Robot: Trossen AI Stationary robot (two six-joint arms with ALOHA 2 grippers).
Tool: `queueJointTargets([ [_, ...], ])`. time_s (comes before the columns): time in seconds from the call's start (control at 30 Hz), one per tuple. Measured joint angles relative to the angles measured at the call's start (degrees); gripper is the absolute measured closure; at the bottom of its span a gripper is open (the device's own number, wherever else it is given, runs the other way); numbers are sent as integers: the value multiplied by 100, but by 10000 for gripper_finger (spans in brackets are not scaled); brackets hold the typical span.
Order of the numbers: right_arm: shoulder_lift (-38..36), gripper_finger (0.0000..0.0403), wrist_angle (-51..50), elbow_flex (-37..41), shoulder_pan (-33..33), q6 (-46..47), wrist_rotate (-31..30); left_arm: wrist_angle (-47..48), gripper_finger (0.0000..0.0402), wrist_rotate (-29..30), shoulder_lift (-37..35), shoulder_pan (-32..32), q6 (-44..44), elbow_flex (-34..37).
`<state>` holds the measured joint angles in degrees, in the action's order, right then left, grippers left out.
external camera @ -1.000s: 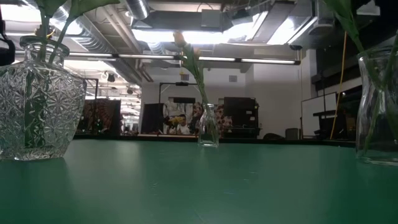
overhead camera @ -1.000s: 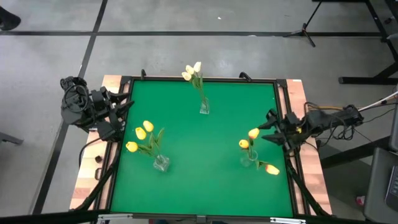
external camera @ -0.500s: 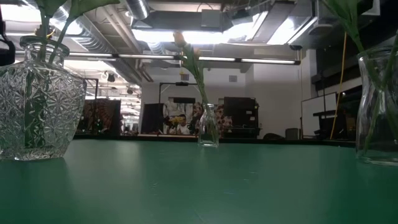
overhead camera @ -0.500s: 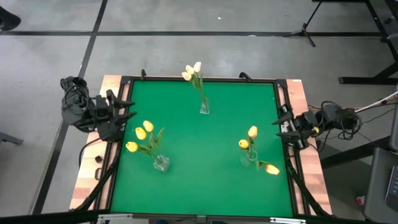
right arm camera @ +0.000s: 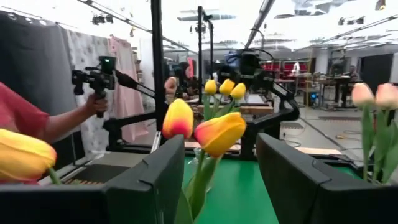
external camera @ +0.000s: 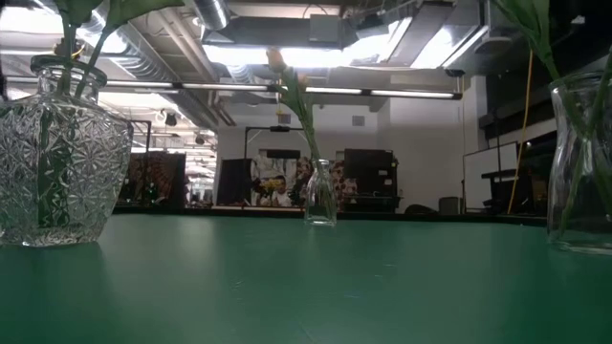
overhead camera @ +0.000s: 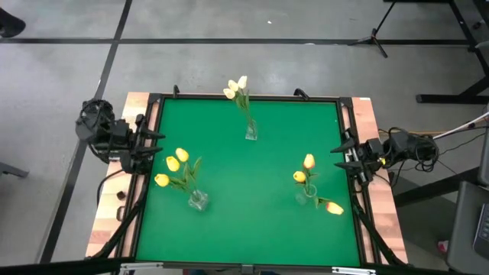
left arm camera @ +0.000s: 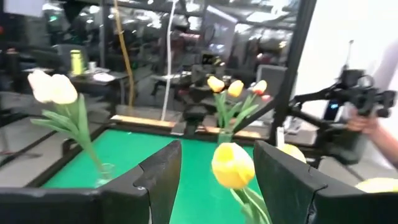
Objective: Sort flowers into vase by color
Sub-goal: Return to Home Position
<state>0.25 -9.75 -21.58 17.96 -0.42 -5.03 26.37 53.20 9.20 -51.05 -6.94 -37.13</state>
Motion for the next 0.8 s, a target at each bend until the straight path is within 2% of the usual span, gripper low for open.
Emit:
queueJointTargets([
  [0.13, -1, 203, -31, 4, 1, 2, -12, -299, 205, -134, -892, 0, 274, 603],
  [0.23, -2, 203, -53, 14, 1, 2, -33, -251, 206, 314, -819, 35, 287, 800],
  [0.4, -2, 203, 367, 349, -1, -116, 18, -325, 206, 668, -828, 57, 145, 1077],
  [0.67, -4, 203, 1504, 1154, -1, 56, 35, -1125, 206, 620, -897, 57, 297, 1507],
  [0.8, -4, 203, 1705, 1347, -1, 57, 27, -1479, 206, 611, -895, 57, 362, 1864],
])
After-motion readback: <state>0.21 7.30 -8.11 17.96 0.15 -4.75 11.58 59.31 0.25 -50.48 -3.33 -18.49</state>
